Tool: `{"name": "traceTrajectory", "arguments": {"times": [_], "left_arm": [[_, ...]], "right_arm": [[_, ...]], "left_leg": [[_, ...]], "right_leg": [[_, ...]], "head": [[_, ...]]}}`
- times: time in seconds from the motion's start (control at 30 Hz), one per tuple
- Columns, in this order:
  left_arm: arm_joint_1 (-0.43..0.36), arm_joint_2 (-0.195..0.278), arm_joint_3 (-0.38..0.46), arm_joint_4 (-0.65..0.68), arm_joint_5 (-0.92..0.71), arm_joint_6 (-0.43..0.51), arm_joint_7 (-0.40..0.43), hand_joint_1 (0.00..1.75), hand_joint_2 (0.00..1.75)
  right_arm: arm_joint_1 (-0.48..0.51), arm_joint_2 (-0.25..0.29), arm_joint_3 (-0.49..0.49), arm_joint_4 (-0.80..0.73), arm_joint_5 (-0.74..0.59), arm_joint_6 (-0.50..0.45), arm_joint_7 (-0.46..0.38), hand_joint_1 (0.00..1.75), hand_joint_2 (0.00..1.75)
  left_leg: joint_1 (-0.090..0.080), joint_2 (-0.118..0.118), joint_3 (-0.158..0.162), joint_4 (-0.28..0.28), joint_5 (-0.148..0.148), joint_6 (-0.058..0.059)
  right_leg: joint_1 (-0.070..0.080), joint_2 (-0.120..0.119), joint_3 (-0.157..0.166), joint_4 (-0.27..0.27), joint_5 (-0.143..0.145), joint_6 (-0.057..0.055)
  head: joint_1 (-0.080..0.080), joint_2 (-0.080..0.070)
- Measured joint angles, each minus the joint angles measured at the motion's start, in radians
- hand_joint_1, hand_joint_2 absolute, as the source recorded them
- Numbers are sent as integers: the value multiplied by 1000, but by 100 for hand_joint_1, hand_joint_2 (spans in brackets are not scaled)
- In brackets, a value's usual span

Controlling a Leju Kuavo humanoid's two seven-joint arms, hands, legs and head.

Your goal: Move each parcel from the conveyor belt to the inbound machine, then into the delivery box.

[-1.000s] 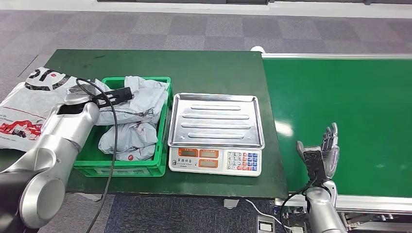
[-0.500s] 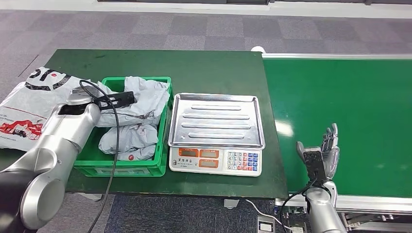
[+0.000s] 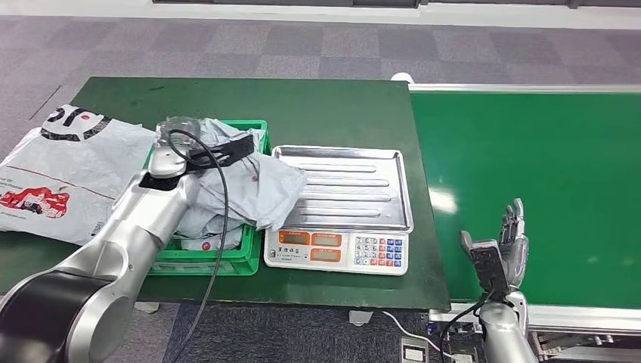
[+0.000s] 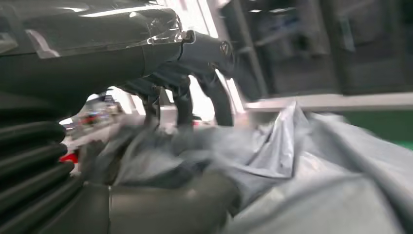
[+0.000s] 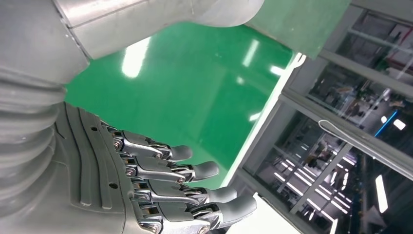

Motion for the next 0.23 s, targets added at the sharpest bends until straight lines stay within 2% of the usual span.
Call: {"name": "traceTrajectory", "arguments": {"times": [0.23], "left_arm": [[7, 17, 0, -1, 2, 15, 6, 0, 0]], "right_arm": [[9, 2, -12, -11, 5, 8, 0, 0, 175]], "left_leg": [[2, -3, -1, 0, 1, -1]], "right_leg": [[2, -3, 0, 0, -1, -1]], "head": [[0, 0]]}}
